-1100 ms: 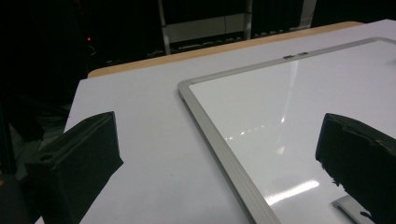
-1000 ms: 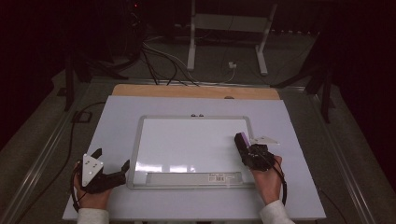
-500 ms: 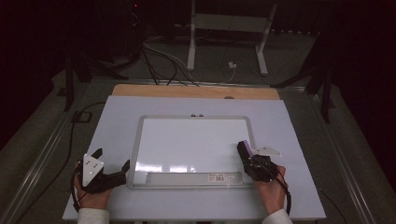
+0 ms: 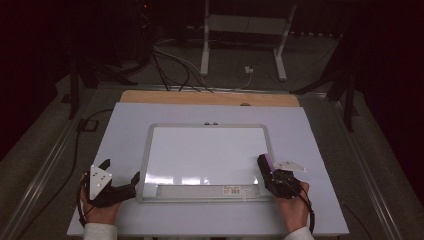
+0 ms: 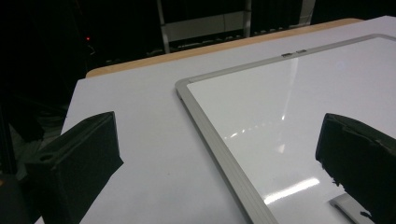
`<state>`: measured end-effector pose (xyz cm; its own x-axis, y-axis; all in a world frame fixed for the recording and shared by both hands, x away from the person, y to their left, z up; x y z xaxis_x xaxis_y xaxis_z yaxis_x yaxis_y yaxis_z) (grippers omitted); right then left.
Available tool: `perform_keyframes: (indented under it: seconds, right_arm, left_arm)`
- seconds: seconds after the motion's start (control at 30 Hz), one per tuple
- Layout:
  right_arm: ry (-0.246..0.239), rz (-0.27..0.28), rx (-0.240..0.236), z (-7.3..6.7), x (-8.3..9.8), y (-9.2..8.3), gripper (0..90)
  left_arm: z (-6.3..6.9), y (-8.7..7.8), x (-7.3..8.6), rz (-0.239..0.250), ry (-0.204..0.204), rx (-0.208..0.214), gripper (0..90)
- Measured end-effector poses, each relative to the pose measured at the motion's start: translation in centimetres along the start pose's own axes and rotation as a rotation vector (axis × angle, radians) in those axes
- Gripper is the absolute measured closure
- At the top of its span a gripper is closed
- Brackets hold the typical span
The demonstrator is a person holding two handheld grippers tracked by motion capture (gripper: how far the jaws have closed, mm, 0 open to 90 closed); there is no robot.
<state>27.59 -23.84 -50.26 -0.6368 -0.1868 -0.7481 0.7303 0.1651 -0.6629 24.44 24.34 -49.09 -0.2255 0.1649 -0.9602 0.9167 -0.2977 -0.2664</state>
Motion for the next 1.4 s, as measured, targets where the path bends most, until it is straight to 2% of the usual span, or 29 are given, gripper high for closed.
perform_keyframes:
  seconds: [0.33, 0.57, 0.8, 0.93, 1.07, 1.13, 1.23, 1.3, 1.4]
  right_arm:
    - [0.001, -0.012, 0.001, -0.3, 0.5, -0.1, 63.1]
    - [0.003, -0.034, -0.034, -0.7, 1.0, -0.7, 53.4]
    - [0.002, -0.045, -0.089, -0.9, 1.3, -1.3, 51.1]
    - [0.012, -0.009, -0.115, -0.4, 1.0, -1.4, 41.1]
    - [0.028, 0.026, -0.167, 0.4, 0.4, -1.3, 27.0]
    - [0.033, 0.045, -0.197, 0.8, 0.1, -1.2, 22.8]
    - [0.025, 0.083, -0.212, 1.3, -0.3, -1.4, 16.1]
    - [0.02, 0.113, -0.208, 1.7, -0.4, -1.7, 14.9]
    - [0.04, 0.163, -0.213, 2.5, -0.5, -2.1, 12.1]
  left_arm:
    - [0.0, 0.0, 0.0, 0.002, 0.0, 0.001, 0.7]
    - [0.0, 0.0, 0.0, 0.002, 0.0, 0.002, 0.7]
    - [0.1, 0.0, -0.1, 0.002, 0.002, 0.002, 0.7]
    - [0.0, -0.1, -0.1, 0.004, -0.001, 0.0, 0.7]
    - [0.0, 0.0, -0.1, 0.003, 0.001, 0.003, 0.7]
    - [0.1, 0.0, -0.1, 0.004, 0.003, 0.003, 0.7]
    - [0.0, 0.0, -0.1, 0.004, 0.0, 0.001, 0.7]
    - [0.0, -0.1, 0.0, 0.005, -0.001, 0.001, 0.7]
    - [0.0, -0.1, -0.1, 0.01, -0.001, 0.003, 0.7]
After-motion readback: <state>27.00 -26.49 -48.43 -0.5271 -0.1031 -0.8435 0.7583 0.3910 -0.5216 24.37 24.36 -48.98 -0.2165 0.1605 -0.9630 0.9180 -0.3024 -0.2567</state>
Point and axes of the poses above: each handheld gripper's, and its own axes: y roughly forward along the jaws, x roughly out of its underside, z roughly to its right, the point moved 2 cm from there along y, roughly forward along the jaws, and after that the axes turned 5 degrees about z, right-handed, at the moved point
